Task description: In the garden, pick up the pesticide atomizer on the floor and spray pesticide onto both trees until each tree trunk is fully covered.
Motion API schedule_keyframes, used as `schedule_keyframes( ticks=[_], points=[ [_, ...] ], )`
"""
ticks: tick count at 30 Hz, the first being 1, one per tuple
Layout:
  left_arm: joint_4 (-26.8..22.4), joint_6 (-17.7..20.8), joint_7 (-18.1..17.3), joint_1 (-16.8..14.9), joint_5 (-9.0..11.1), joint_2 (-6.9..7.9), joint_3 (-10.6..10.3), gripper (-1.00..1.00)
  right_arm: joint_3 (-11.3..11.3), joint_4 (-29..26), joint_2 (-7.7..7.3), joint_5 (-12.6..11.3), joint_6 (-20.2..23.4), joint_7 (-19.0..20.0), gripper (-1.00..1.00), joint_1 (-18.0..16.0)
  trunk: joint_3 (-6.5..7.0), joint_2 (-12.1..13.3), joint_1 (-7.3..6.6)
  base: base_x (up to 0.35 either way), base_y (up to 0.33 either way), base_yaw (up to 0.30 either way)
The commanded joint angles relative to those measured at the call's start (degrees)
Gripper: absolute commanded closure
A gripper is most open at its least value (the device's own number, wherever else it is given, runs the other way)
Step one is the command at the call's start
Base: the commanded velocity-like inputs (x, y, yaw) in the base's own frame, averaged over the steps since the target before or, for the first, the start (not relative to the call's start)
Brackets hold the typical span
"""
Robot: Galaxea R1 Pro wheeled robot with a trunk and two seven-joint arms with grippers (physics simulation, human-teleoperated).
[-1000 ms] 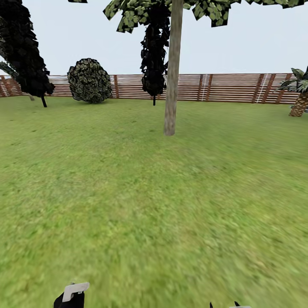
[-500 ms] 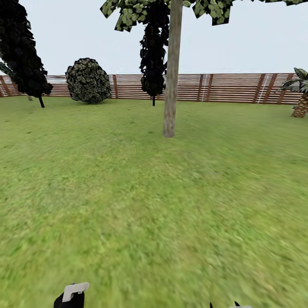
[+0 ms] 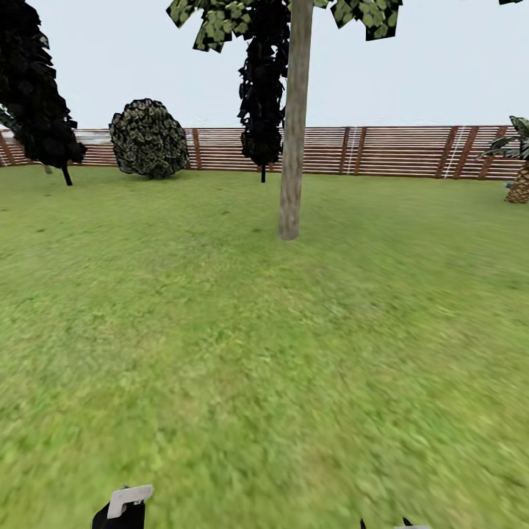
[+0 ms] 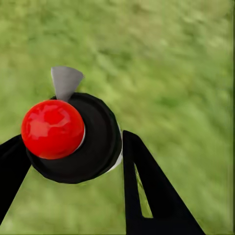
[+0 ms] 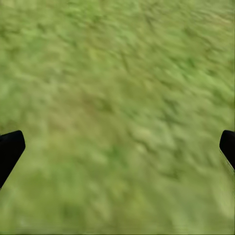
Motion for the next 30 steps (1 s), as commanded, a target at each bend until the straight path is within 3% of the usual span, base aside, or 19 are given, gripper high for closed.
schedule_keyframes(
  ticks=[1, 30],
  points=[
    [0.0, -0.2, 0.1, 0.0, 0.0, -0.01, 0.1, 1.0, -0.2, 0.0, 0.06, 0.5, -0.2, 0.0, -1.0, 0.0, -0.05, 0.0, 0.02, 0.337, -0.078, 0.0],
    [0.0, -0.2, 0.1, 0.0, -0.1, -0.01, 0.1, 1.0, -0.2, 0.0, 0.06, 0.5, -0.2, 0.0, -1.0, 0.0, -0.05, 0.0, 0.02, 0.337, -0.078, 0.0]
  ],
)
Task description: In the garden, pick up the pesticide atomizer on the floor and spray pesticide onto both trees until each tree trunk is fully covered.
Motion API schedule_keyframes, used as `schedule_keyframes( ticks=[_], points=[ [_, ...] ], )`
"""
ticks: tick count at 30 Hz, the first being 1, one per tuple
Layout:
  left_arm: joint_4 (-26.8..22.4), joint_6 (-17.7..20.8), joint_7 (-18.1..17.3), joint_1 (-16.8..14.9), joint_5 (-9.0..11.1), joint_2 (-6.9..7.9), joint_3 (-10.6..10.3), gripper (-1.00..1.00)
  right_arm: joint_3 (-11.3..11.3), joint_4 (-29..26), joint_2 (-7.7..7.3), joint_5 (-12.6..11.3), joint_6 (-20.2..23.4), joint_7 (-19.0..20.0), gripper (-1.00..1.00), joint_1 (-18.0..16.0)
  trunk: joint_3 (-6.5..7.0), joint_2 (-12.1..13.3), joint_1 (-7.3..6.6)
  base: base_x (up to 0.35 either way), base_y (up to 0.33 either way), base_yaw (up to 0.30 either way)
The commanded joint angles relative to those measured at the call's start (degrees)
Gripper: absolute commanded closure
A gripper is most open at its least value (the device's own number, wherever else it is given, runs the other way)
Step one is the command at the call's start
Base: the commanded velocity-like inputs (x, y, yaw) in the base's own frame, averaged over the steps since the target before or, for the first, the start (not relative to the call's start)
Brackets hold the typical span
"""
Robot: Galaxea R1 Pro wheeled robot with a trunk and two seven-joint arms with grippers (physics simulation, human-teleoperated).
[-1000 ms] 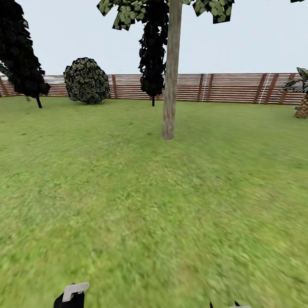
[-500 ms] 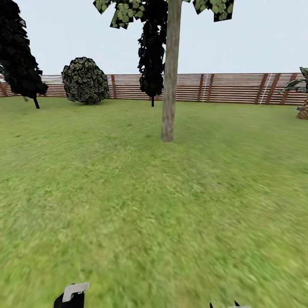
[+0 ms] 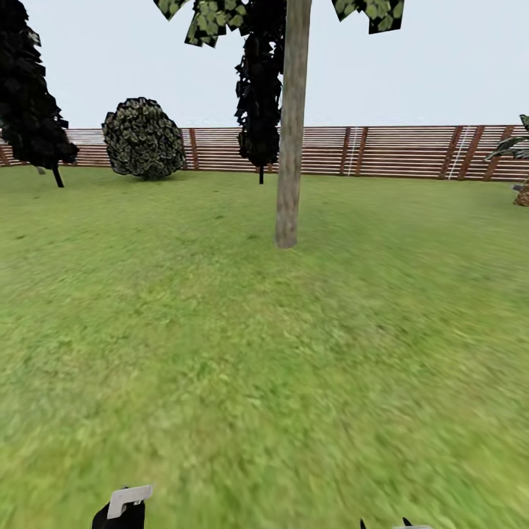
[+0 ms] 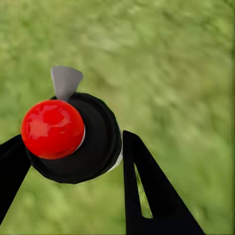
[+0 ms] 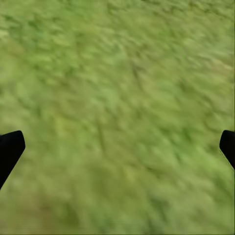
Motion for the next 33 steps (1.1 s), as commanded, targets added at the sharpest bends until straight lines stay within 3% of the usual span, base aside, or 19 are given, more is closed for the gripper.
schedule_keyframes(
  ticks=[1, 33],
  points=[
    [0.0, -0.2, 0.1, 0.0, 0.0, -0.01, 0.1, 1.0, -0.2, 0.0, 0.02, 0.5, -0.2, 0.0, -1.0, 0.0, -0.05, 0.0, 0.02, 0.337, -0.078, 0.0],
    [0.0, -0.2, 0.1, -0.1, 0.0, -0.01, 0.1, 1.0, -0.2, 0.0, 0.03, 0.5, -0.2, 0.1, -1.0, 0.0, -0.05, 0.0, 0.02, 0.337, -0.078, 0.0]
  ],
)
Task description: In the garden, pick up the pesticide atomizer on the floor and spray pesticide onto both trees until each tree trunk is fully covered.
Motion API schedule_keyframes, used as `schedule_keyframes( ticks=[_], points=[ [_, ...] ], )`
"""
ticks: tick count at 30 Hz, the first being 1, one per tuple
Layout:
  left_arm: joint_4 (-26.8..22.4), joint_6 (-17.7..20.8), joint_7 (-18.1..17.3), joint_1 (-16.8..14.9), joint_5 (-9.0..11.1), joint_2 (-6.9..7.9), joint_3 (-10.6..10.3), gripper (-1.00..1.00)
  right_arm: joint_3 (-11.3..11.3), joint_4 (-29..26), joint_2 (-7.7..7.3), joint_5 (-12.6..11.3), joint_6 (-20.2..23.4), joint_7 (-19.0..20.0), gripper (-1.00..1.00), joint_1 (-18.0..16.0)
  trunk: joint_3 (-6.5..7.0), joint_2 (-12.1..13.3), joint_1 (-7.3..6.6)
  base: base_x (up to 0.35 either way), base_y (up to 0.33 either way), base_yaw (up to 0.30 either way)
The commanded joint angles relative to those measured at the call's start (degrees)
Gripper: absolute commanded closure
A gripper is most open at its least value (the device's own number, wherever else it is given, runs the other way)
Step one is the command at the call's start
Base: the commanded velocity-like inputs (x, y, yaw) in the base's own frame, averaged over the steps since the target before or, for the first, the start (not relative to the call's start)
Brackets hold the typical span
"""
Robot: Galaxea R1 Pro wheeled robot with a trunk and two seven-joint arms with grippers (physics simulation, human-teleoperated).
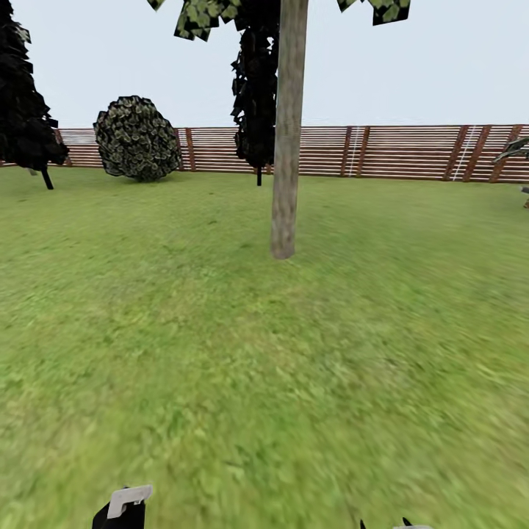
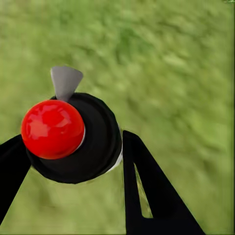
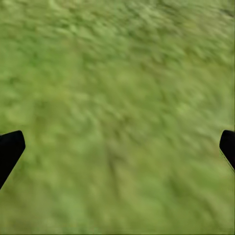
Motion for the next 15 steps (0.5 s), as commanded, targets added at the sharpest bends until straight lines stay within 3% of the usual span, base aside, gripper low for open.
schedule_keyframes(
  ticks=[1, 15],
  points=[
    [0.0, -0.2, 0.1, 0.0, 0.0, -0.01, 0.1, 1.0, -0.2, 0.0, 0.02, 0.5, -0.2, 0.0, -1.0, 0.0, -0.05, 0.0, 0.02, 0.337, -0.078, 0.0],
    [0.0, -0.2, 0.1, 0.0, 0.1, -0.01, 0.1, 1.0, -0.2, 0.0, 0.02, 0.5, -0.2, 0.1, -1.0, 0.0, -0.05, 0.0, 0.02, 0.337, -0.078, 0.0]
  ],
)
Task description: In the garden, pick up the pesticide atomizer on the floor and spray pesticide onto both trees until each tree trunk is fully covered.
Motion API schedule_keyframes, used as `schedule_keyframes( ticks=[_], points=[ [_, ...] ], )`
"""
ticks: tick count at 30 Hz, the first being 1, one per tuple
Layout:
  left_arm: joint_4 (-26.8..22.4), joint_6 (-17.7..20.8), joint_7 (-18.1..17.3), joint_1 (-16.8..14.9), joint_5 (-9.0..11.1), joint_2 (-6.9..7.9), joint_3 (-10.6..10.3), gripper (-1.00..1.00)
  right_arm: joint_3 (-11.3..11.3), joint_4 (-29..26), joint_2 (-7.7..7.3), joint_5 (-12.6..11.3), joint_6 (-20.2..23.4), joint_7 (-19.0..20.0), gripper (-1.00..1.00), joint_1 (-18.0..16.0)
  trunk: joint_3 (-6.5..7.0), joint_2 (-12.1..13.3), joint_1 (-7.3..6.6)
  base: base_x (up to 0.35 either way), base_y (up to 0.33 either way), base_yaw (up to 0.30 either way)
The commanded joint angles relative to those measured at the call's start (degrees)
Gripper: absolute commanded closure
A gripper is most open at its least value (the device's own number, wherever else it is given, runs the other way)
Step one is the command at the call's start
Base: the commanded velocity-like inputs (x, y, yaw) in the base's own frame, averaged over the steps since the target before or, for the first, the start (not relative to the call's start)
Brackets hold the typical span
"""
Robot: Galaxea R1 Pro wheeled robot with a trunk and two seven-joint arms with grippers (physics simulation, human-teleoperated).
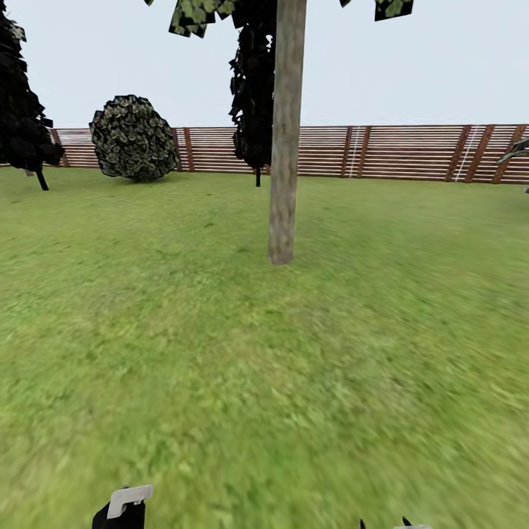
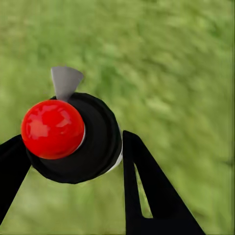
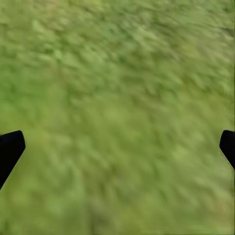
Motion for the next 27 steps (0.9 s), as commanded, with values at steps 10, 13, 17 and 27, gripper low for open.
schedule_keyframes(
  ticks=[10, 13, 17, 27],
  points=[
    [0.0, -0.2, 0.1, 0.0, -0.1, -0.01, 0.1, 1.0, -0.2, 0.0, 0.04, 0.5, -0.2, 0.0, -1.0, 0.0, -0.05, 0.0, 0.02, 0.337, -0.078, 0.0],
    [0.0, -0.2, 0.1, 0.0, -0.1, -0.01, 0.1, 1.0, -0.2, 0.0, 0.02, 0.5, -0.2, 0.0, -1.0, 0.0, -0.05, 0.0, 0.02, 0.337, -0.078, 0.0],
    [0.0, -0.2, 0.1, 0.0, -0.1, -0.01, 0.1, 1.0, -0.2, 0.0, 0.05, 0.5, -0.2, 0.0, -1.0, 0.0, -0.05, 0.0, 0.02, 0.337, -0.078, 0.0],
    [0.0, -0.2, 0.1, 0.0, -0.1, -0.01, 0.1, 1.0, -0.2, 0.0, 0.03, 0.5, -0.2, 0.0, -1.0, 0.0, -0.05, 0.0, 0.02, 0.337, -0.078, 0.0]
  ],
)
